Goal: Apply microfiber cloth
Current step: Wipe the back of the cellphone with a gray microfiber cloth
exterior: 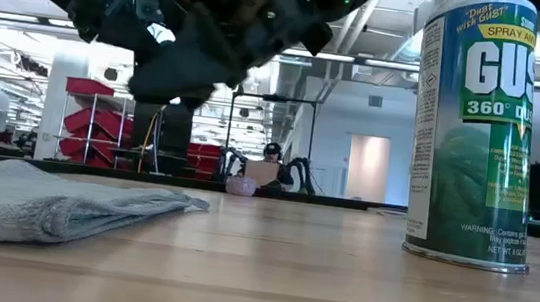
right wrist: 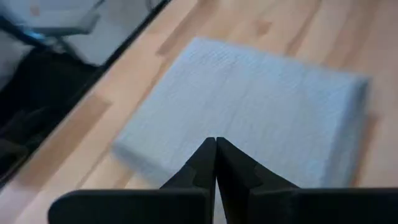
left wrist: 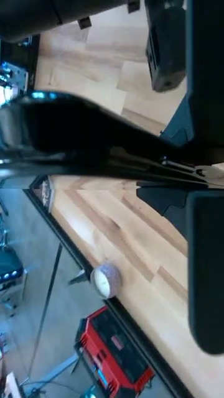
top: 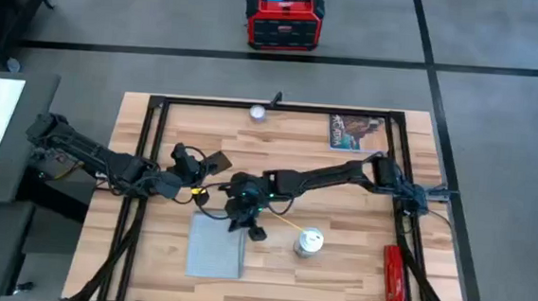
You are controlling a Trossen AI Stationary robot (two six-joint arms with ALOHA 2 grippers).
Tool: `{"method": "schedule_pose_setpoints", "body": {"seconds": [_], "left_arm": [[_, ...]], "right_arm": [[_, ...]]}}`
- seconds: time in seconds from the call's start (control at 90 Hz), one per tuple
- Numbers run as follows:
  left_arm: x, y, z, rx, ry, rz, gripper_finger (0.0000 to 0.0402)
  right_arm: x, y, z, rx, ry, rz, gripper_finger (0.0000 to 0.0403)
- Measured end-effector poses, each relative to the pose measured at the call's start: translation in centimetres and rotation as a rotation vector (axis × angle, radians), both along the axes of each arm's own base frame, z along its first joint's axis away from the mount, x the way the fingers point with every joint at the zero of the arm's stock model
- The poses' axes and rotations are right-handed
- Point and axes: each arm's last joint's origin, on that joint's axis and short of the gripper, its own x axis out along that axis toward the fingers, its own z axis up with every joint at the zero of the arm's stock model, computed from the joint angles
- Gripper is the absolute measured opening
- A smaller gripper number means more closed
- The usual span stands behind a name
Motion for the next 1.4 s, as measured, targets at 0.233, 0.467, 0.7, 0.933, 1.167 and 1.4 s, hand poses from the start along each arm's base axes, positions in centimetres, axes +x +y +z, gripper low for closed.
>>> {"method": "schedule_pose_setpoints", "body": {"seconds": [0.233, 0.467, 0.7, 0.933, 1.167, 1.4], "left_arm": [[-0.1, 0.0, 0.0, 0.002, 0.004, 0.0, 0.0002], [-0.1, 0.3, 0.0, -0.001, 0.008, 0.007, 0.0002], [0.1, 0.7, 0.0, -0.021, 0.015, 0.008, 0.0002], [0.1, 0.8, -0.1, -0.025, 0.022, 0.009, 0.0002], [0.0, 0.9, -0.2, -0.037, 0.024, 0.019, 0.0002], [0.0, 0.9, -0.2, -0.043, 0.019, 0.021, 0.0002]], "right_arm": [[0.1, -0.1, -1.1, -0.096, 0.009, -0.042, 0.0007], [-0.4, 0.6, -1.6, -0.193, 0.047, -0.033, 0.0081], [-0.6, 1.2, -2.7, -0.247, 0.089, -0.052, 0.017], [0.0, 1.3, -5.2, -0.28, 0.111, -0.073, 0.0232], [0.3, 1.3, -6.2, -0.286, 0.108, -0.084, 0.0182], [0.4, 0.5, -6.2, -0.302, 0.109, -0.113, 0.0012]]}}
